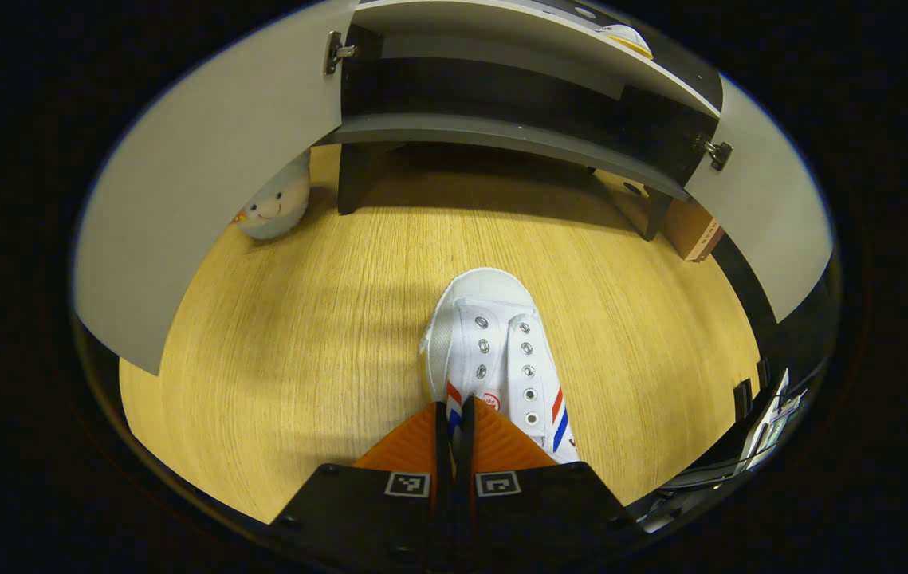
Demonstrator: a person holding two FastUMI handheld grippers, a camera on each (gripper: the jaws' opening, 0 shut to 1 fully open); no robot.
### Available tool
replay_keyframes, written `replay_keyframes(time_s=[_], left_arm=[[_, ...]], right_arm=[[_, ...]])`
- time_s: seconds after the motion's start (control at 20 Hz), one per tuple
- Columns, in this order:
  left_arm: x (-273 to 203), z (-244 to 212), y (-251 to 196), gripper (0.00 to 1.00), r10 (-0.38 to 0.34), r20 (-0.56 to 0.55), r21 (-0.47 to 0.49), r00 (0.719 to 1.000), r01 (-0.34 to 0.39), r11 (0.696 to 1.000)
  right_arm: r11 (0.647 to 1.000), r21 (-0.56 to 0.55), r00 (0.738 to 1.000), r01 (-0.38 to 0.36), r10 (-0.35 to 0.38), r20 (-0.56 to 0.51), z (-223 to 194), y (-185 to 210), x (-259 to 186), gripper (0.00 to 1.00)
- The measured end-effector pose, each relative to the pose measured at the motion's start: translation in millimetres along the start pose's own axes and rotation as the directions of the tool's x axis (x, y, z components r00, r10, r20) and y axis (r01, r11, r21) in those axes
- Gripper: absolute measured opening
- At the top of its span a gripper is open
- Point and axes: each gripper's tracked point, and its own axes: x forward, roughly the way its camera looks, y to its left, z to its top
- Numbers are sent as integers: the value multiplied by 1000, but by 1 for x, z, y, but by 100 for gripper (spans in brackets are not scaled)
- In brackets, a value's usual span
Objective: Grab one shoe with the right hand and put it into the shoe cabinet, grab the other shoe with the left hand and put it into the shoe cabinet; then close the right door with the right hand and the left door with the left hand.
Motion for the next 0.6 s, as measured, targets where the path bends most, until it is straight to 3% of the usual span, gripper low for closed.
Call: replay_keyframes(time_s=[0.2, 0.4, 0.6], left_arm=[[-40, 38, -2, 7, -93, 34, -49, 995, 95, 994], [-74, 85, 8, 7, -139, 138, -4, 981, 141, 990], [-123, 162, 20, 7, -167, 243, 18, 956, 168, 986]], right_arm=[[1000, 6, 1000, -15, 15, 17, 6, 5, -2, 93], [1000, -8, 999, -24, 24, 30, 10, 9, -3, 93], [999, -18, 998, -33, 34, 52, 18, 11, 1, 93]])
